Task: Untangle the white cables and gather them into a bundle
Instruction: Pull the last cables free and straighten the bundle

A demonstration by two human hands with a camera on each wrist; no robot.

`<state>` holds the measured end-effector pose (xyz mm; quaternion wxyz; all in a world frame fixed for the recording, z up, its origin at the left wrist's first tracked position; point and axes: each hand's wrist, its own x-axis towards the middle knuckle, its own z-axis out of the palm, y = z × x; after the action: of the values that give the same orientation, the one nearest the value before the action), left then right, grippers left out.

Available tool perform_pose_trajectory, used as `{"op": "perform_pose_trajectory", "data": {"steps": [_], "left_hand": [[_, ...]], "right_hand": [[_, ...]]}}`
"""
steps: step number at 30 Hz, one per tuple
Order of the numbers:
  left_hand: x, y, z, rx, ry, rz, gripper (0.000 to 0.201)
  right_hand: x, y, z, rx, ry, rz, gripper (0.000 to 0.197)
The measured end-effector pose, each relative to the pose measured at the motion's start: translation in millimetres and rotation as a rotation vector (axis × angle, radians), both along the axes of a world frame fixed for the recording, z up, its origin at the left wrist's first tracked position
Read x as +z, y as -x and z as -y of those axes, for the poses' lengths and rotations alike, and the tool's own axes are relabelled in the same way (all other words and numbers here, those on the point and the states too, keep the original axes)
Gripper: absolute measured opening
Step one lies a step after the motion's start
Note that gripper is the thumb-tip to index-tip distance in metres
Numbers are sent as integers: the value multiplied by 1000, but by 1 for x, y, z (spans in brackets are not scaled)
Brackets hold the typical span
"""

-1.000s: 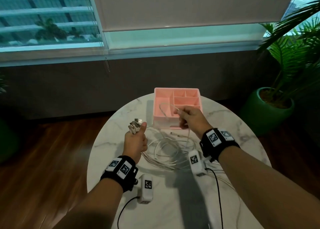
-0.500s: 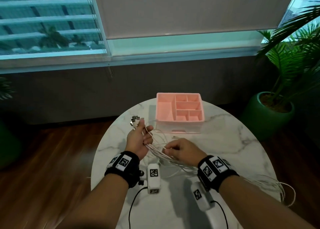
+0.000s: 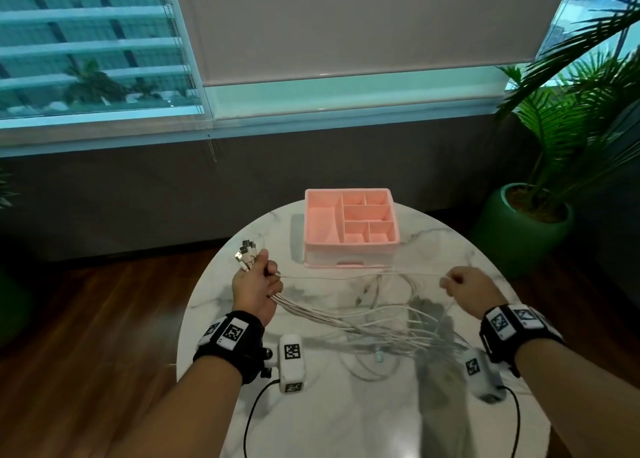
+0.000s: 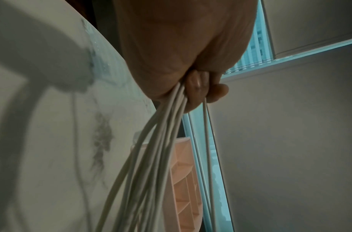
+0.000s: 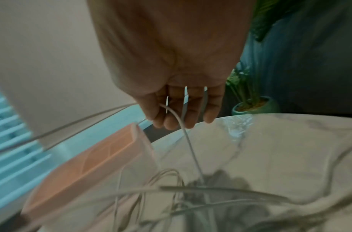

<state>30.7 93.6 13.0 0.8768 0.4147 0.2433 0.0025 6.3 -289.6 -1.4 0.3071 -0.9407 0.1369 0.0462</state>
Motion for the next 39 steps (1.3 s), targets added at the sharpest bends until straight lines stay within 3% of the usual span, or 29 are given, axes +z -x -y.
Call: {"op": "perform_pose_trajectory", "data": {"steps": [4,7,11,22,30,34,37,39], "left_hand": [[-2,0,2,-47,-16,11,18],[-1,2,9,-104,-60,31,20],[5,5,17,-152,-129,66,21],[26,18,25,-215,-204,123,23],[34,25,36,-308,-202,186,9],[31,26,45,-416,-172,187,15],[29,29,52,-513,-239,180,12],[28,30,52,-501,-328,150,12]], "right_hand": [[14,-11,13,-255,-254,106,34],[42,-19,-11,-292,-576,74,40],[84,-25,-59,-126,-716,83,38],[193,-29,-172,310,-1183,342,32],[164,-25,-197,194,-1439,199,34],[152,-20,-203,159,-1489,134,29],[151,-23,-203,128,-1494,173,24],[148,-27,-197,88,-1395,214,19]]}}
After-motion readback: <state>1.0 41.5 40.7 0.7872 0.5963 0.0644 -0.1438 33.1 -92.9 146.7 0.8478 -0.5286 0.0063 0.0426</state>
